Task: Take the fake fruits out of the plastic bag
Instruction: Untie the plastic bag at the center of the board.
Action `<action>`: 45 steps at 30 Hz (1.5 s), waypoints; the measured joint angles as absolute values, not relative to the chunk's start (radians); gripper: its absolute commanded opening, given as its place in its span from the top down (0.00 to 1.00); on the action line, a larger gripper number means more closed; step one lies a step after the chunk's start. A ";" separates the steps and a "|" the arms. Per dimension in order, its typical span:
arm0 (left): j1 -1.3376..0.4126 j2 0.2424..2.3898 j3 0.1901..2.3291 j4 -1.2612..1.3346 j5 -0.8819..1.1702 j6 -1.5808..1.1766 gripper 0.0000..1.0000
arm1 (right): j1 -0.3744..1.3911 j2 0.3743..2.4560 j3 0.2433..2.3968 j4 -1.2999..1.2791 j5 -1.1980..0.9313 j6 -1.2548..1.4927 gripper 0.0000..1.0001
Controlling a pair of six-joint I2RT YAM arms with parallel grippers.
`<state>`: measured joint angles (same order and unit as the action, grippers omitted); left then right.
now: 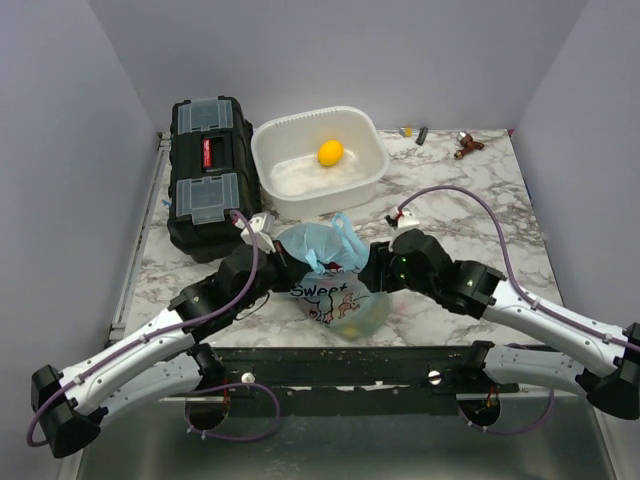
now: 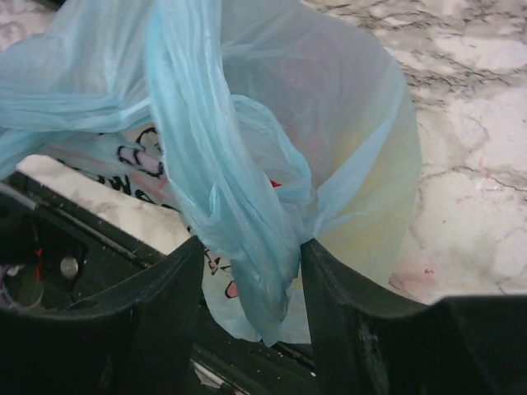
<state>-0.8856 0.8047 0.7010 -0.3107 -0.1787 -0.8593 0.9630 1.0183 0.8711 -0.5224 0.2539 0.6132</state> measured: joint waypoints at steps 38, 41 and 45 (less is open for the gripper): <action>-0.885 0.709 0.833 -0.588 -0.036 -0.714 0.47 | 0.962 1.009 0.860 -0.326 0.400 0.630 0.99; -0.885 0.691 0.866 -0.621 -0.007 -0.694 0.23 | 0.962 1.007 0.854 -0.306 0.390 0.628 0.99; -0.885 0.655 0.911 -0.639 0.051 -0.661 0.01 | 0.962 1.007 0.853 -0.294 0.381 0.628 0.99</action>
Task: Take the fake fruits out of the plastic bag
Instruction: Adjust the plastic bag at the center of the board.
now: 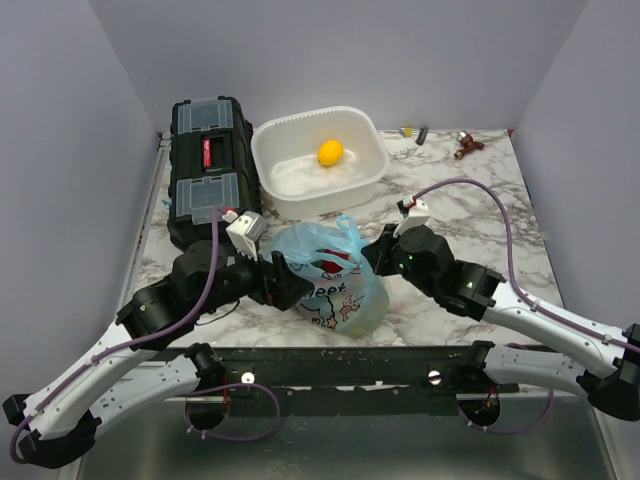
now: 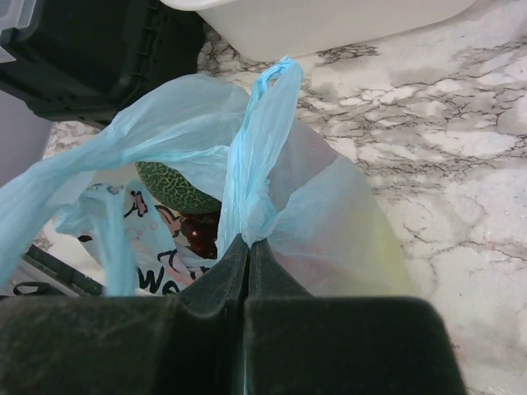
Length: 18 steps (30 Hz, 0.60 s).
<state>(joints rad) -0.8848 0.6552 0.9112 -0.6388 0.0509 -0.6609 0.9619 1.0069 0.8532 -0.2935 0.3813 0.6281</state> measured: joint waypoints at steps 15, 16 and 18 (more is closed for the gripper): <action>-1.375 0.966 1.034 -0.594 -0.606 -0.289 0.01 | 0.962 0.990 0.854 -0.282 0.309 0.673 0.99; -1.385 1.005 1.044 -0.586 -0.653 -0.271 0.01 | 0.962 0.988 0.853 -0.282 0.308 0.680 0.99; -1.390 1.067 1.058 -0.561 -0.718 -0.241 0.01 | 0.962 0.985 0.853 -0.282 0.307 0.688 0.99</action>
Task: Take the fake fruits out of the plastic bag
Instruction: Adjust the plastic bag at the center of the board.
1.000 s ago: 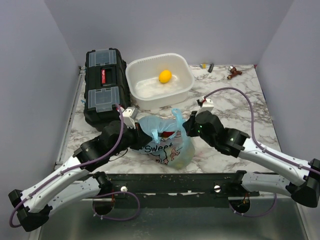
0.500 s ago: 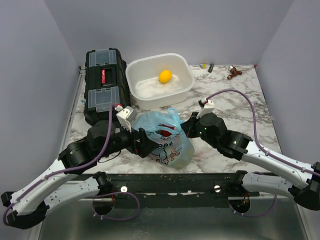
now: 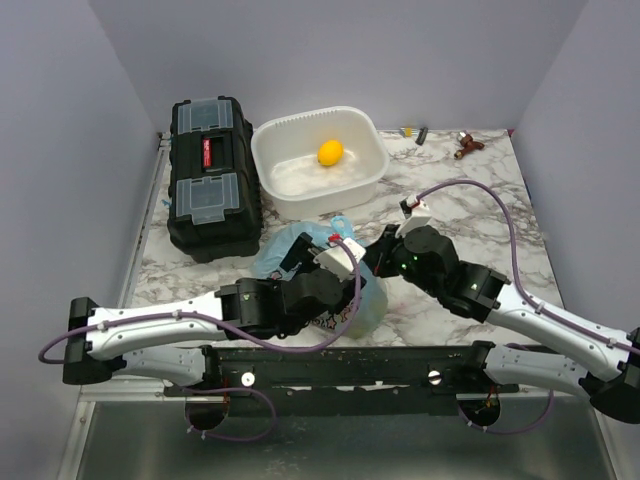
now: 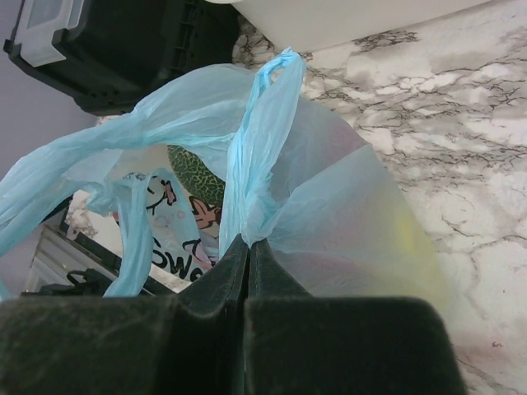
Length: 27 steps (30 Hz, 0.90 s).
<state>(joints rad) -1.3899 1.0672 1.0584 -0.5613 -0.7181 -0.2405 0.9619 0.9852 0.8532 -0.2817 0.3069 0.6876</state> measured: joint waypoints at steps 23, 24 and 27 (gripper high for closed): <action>-1.087 0.987 1.077 -0.538 -0.625 -0.348 1.00 | 0.962 0.932 0.786 -0.289 0.299 0.771 0.99; -1.070 0.936 1.056 -0.527 -0.595 -0.364 1.00 | 0.962 0.935 0.786 -0.289 0.302 0.772 0.99; -1.035 0.857 1.028 -0.527 -0.550 -0.417 1.00 | 0.962 0.945 0.786 -0.289 0.321 0.776 0.99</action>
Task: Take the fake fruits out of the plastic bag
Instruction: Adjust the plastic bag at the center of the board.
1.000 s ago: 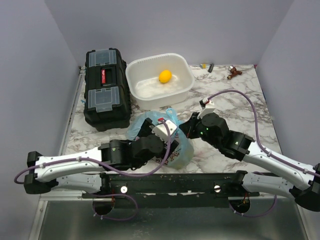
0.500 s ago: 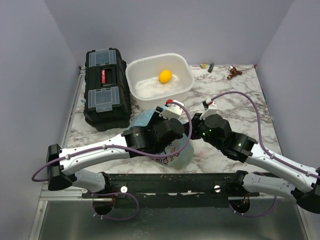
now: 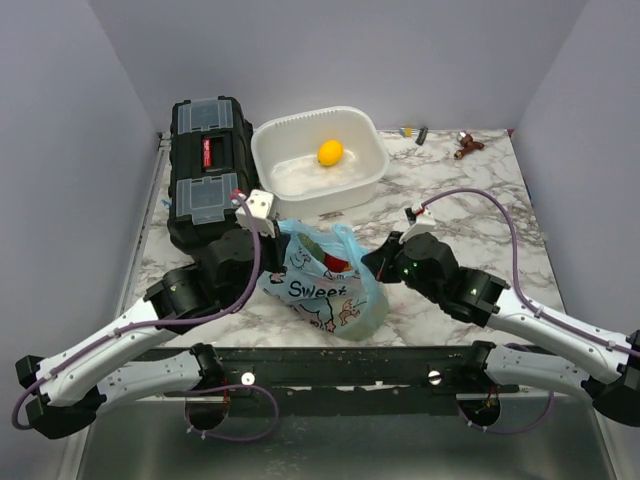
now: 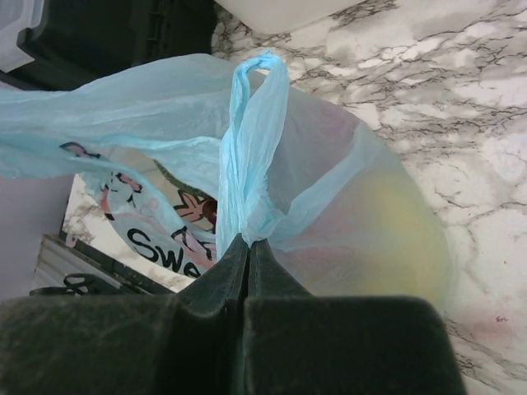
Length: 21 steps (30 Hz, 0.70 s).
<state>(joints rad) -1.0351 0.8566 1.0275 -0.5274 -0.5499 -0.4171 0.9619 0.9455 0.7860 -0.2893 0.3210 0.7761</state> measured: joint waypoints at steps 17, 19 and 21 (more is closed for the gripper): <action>-0.845 0.780 1.195 -0.612 -0.374 -0.540 1.00 | 0.888 1.321 1.423 -0.457 0.406 0.576 0.99; -0.844 0.749 1.214 -0.602 -0.354 -0.538 1.00 | 0.884 1.336 1.484 -0.460 0.406 0.546 0.99; -0.844 0.715 1.212 -0.598 -0.333 -0.540 1.00 | 0.883 1.329 1.499 -0.458 0.409 0.526 0.99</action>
